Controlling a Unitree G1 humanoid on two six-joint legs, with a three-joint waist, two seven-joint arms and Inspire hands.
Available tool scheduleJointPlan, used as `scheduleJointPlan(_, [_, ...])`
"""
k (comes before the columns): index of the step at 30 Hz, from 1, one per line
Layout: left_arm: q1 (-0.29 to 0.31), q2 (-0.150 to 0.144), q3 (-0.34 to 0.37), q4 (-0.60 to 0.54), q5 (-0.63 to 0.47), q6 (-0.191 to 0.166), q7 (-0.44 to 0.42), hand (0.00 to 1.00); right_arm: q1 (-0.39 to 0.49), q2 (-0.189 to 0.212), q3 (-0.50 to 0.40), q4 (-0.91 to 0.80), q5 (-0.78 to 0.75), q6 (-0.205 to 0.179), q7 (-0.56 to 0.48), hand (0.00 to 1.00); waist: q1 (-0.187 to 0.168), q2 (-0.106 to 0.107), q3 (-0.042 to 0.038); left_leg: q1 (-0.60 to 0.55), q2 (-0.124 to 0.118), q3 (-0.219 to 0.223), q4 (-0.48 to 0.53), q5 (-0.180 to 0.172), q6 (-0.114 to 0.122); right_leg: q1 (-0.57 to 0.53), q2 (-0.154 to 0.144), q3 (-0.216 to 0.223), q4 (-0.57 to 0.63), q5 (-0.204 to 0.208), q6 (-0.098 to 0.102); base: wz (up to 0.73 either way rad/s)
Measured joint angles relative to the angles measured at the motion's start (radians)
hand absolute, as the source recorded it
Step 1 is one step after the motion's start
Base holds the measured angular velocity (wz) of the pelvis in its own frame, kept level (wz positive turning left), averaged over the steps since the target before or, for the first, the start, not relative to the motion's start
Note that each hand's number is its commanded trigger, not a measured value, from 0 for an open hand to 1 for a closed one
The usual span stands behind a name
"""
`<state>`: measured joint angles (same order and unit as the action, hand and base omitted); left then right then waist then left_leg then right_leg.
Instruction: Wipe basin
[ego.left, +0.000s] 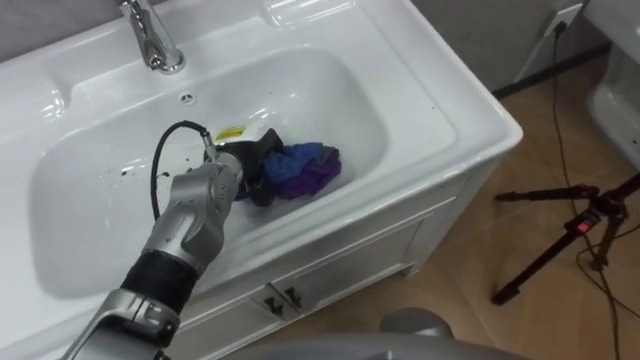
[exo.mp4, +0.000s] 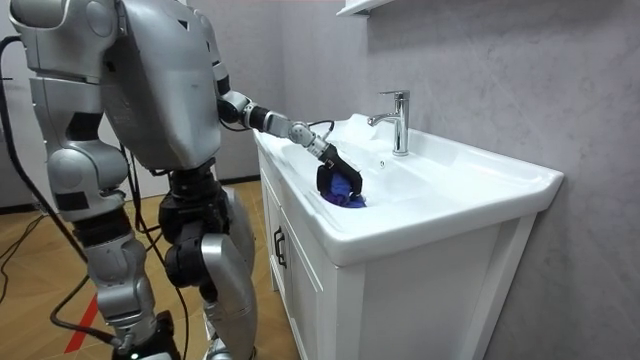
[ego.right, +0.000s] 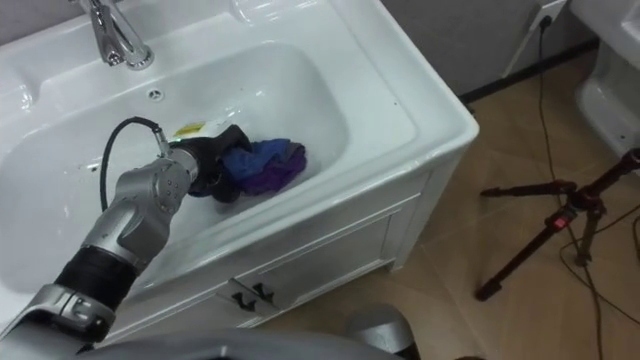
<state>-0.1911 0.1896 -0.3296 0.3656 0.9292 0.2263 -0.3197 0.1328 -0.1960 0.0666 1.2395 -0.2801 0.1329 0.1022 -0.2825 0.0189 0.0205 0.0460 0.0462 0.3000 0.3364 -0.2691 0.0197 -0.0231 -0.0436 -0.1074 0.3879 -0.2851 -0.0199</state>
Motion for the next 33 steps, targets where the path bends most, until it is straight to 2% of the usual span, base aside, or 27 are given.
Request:
scheduleJointPlan(2, [-0.022, 0.0, 0.007, 0.022, -0.018, 0.0, 0.005, 1.0, 0.01, 0.001, 0.001, 0.0, 0.007, 0.001, 0.0, 0.0, 0.001, -0.001, 0.0005, 0.001, 0.004, 0.0, -0.007, -0.014, -0.006, -0.014, 0.004, 0.0, 0.018, -0.002, -0.003, -0.03])
scheduleJointPlan(5, [-0.046, -0.002, 0.013, 0.049, -0.046, 0.001, 0.015, 1.0, 0.03, -0.001, 0.0, -0.023, 0.027, 0.007, 0.001, 0.0, 0.001, -0.007, 0.0014, 0.0, 0.005, 0.005, -0.008, -0.014, -0.006, -0.021, 0.01, 0.011, 0.025, -0.002, -0.005, -0.09])
scheduleJointPlan(12, [-0.061, -0.005, 0.016, 0.059, -0.076, 0.001, 0.049, 1.0, 0.064, -0.005, -0.004, -0.041, 0.034, 0.021, 0.01, 0.0, 0.0, -0.007, 0.0007, -0.005, 0.015, 0.03, 0.006, -0.015, -0.008, -0.029, 0.016, 0.029, 0.02, 0.005, -0.011, -0.13])
scheduleJointPlan(19, [-0.102, 0.0, 0.023, 0.107, -0.077, -0.016, 0.078, 1.0, 0.065, -0.009, -0.011, -0.048, 0.034, 0.017, 0.012, 0.0, -0.003, -0.006, 0.0004, -0.017, 0.027, 0.056, 0.04, -0.017, -0.009, -0.04, 0.022, 0.049, 0.027, 0.006, -0.013, -0.09])
scheduleJointPlan(23, [-0.104, 0.001, 0.036, 0.113, -0.076, -0.029, 0.107, 1.0, 0.068, -0.01, -0.011, -0.065, 0.038, 0.018, 0.014, 0.0, -0.014, -0.007, 0.0005, -0.02, 0.034, 0.056, 0.042, -0.017, -0.01, -0.046, 0.03, 0.055, 0.029, 0.011, -0.021, -0.06])
scheduleJointPlan(27, [-0.123, 0.002, 0.043, 0.171, -0.075, -0.04, 0.123, 1.0, 0.08, -0.01, -0.011, -0.077, 0.045, 0.017, 0.003, 0.0, -0.015, -0.008, 0.0004, -0.016, 0.032, 0.057, 0.042, -0.017, -0.01, -0.046, 0.038, 0.066, 0.031, 0.013, -0.024, -0.07])
scheduleJointPlan(30, [-0.124, 0.001, 0.052, 0.191, -0.074, -0.041, 0.135, 1.0, 0.092, -0.009, -0.011, -0.081, 0.048, 0.021, -0.007, 0.0, -0.013, -0.011, 0.0006, -0.012, 0.034, 0.059, 0.043, -0.018, -0.011, -0.046, 0.045, 0.081, 0.031, 0.016, -0.025, -0.11])
scheduleJointPlan(33, [-0.126, 0.002, 0.073, 0.216, -0.075, -0.045, 0.143, 1.0, 0.108, -0.001, -0.011, -0.085, 0.048, 0.021, -0.014, 0.0, -0.013, -0.023, 0.001, -0.004, 0.036, 0.059, 0.042, -0.019, -0.013, -0.041, 0.051, 0.092, 0.03, 0.017, -0.025, -0.12])
